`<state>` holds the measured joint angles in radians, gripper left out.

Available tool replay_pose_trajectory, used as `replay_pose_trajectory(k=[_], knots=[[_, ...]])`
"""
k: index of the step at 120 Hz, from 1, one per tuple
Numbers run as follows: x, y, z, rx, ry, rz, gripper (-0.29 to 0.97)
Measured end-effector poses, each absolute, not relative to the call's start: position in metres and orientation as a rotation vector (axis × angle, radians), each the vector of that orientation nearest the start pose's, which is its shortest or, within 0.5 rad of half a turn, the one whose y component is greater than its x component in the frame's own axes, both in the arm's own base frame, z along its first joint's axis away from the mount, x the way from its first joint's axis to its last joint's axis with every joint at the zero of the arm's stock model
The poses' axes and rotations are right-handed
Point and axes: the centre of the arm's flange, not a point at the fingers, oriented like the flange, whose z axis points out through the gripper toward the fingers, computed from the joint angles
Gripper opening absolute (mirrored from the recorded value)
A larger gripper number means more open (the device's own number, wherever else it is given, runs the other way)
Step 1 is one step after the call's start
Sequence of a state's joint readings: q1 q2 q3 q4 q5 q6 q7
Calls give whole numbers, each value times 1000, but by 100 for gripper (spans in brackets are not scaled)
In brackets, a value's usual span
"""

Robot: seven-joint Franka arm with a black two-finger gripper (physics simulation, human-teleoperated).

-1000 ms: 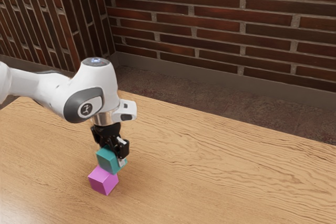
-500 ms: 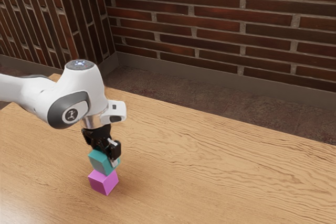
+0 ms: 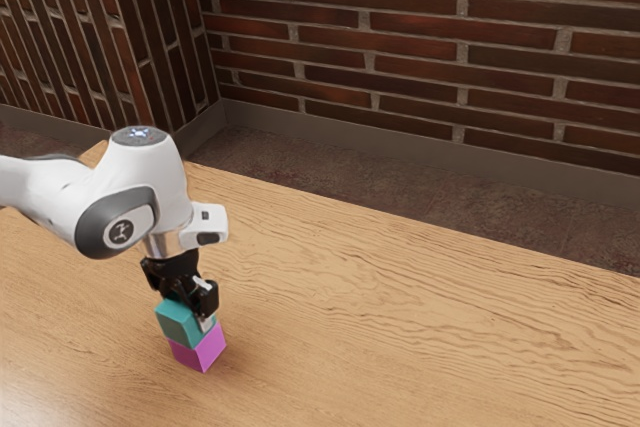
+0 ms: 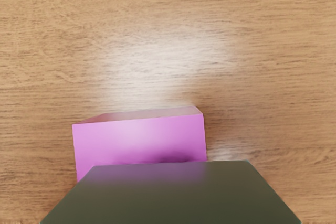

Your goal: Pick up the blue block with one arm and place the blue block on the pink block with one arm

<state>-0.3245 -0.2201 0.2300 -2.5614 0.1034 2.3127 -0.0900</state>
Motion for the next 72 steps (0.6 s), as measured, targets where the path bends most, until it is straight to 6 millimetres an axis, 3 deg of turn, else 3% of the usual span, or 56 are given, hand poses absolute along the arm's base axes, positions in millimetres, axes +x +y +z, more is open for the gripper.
replay_pose_trajectory(k=[72], knots=[[436, -26, 340, -3095, 78, 38, 40]])
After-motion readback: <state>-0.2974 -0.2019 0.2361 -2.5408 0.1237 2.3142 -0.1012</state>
